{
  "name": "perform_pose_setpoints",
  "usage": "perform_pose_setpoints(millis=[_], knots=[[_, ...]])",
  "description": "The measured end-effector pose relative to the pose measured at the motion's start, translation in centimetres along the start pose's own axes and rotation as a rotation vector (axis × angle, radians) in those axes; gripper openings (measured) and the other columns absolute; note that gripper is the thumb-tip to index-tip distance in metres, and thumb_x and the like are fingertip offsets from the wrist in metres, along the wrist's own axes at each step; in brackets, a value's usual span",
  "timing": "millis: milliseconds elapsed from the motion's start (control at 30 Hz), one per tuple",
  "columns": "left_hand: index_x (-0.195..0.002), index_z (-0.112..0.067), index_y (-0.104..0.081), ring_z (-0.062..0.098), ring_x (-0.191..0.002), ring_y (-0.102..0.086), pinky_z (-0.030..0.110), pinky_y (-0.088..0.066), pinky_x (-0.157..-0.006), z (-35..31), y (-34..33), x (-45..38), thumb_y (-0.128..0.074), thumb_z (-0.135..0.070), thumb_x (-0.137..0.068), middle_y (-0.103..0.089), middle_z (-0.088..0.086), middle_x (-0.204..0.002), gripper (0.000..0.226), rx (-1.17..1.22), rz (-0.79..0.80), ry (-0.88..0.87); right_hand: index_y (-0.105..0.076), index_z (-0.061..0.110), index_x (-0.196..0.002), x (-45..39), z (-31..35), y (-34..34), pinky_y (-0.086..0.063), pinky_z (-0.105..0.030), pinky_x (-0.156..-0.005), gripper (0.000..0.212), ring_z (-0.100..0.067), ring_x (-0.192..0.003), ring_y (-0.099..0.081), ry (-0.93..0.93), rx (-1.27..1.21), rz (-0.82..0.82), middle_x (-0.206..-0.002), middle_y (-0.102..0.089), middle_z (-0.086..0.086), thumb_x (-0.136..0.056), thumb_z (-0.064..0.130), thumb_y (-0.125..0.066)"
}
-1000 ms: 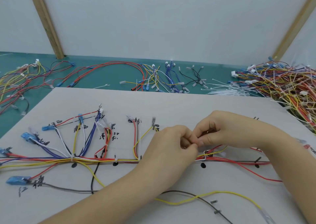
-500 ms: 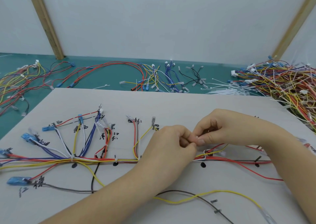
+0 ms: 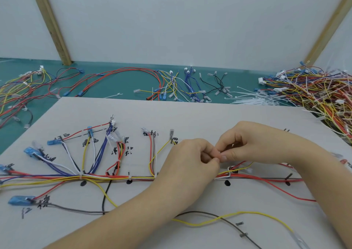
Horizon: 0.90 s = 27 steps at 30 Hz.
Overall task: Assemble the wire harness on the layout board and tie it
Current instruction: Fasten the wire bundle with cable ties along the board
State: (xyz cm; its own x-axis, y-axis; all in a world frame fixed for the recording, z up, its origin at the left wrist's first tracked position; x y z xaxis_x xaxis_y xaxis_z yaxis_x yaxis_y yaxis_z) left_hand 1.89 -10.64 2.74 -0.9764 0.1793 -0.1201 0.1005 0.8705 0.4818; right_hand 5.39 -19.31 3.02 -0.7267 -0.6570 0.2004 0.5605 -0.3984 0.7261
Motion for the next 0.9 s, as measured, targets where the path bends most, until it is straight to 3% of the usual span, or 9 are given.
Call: perform_pose_setpoints(millis=[233,333,467,567,633,800,900], knots=[[-0.067,-0.027,-0.059,-0.003,-0.052,-0.051,0.006,-0.038,-0.050,0.2,-0.2,0.0,-0.059,-0.014,-0.080,-0.060,-0.010,-0.058,0.018,0.042,0.016,-0.002,-0.067,0.041,-0.068,0.2,0.8,0.2,-0.044,-0.017,-0.060,0.031,0.004,-0.057,-0.054,0.013,0.074,-0.047,-0.066,-0.068,0.010,-0.082,0.014,-0.066],[-0.069,-0.027,-0.057,-0.002,-0.052,-0.051,0.006,-0.038,-0.050,0.3,-0.2,-0.1,-0.060,-0.015,-0.080,-0.063,-0.008,-0.062,0.017,0.051,0.012,0.001,-0.073,0.025,-0.075,0.5,0.8,-0.1,-0.044,-0.023,-0.062,0.020,-0.003,-0.061,-0.052,-0.011,-0.012,0.002,-0.069,-0.067,-0.005,-0.086,0.013,-0.061],[-0.065,-0.028,-0.046,0.000,-0.052,-0.049,0.008,-0.038,-0.051,0.4,0.0,0.0,-0.061,-0.017,-0.080,-0.064,-0.005,-0.066,0.023,0.041,-0.034,-0.011,-0.073,0.021,-0.078,0.7,0.2,0.0,-0.053,-0.019,-0.070,0.024,-0.009,-0.070,-0.064,-0.058,-0.207,0.018,-0.072,-0.072,-0.001,-0.088,0.006,-0.058],[-0.065,-0.026,-0.041,0.013,-0.061,-0.055,0.021,-0.041,-0.055,0.4,0.1,0.0,-0.061,-0.020,-0.077,-0.066,0.001,-0.074,0.024,0.027,-0.049,-0.015,-0.075,0.012,-0.077,0.6,-0.2,0.2,-0.052,-0.022,-0.069,0.009,-0.013,-0.069,-0.062,-0.076,-0.250,-0.008,-0.076,-0.071,-0.015,-0.080,0.008,-0.067],[-0.066,-0.025,-0.041,0.019,-0.069,-0.059,0.026,-0.042,-0.060,0.5,0.0,0.1,-0.060,-0.020,-0.076,-0.067,0.002,-0.077,0.023,0.033,-0.045,-0.007,-0.075,0.014,-0.073,0.4,-0.5,0.2,-0.051,-0.022,-0.064,0.008,-0.012,-0.064,-0.060,-0.096,-0.260,-0.030,-0.070,-0.070,-0.013,-0.076,0.008,-0.071],[-0.071,-0.028,-0.046,0.009,-0.061,-0.058,0.016,-0.042,-0.055,0.8,-0.2,-0.1,-0.059,-0.018,-0.081,-0.068,-0.001,-0.076,0.019,0.081,-0.008,0.027,-0.071,0.018,-0.064,0.4,-0.3,0.9,-0.047,-0.016,-0.053,0.012,-0.007,-0.053,-0.054,-0.093,-0.226,-0.093,-0.057,-0.063,0.001,-0.072,0.010,-0.075],[-0.074,-0.025,-0.057,0.006,-0.058,-0.060,0.022,-0.047,-0.060,1.1,-0.8,-0.4,-0.060,-0.019,-0.084,-0.068,-0.003,-0.065,0.012,0.178,0.096,0.074,-0.070,0.020,-0.065,0.5,0.3,1.5,-0.046,-0.016,-0.055,0.015,-0.007,-0.055,-0.054,-0.035,-0.193,-0.117,-0.058,-0.063,0.001,-0.073,0.008,-0.074]])
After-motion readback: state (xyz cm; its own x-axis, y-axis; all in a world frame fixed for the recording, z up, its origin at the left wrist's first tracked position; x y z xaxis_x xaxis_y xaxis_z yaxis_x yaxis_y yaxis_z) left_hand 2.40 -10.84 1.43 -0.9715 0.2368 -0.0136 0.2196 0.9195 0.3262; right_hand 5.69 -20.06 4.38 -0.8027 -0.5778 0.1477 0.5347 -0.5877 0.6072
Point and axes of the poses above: each hand's wrist, its own x-axis away from the middle knuckle, its own y-axis out of the back of the hand, z = x × y, the point moved 9 cm from there along -x, towards the middle knuckle
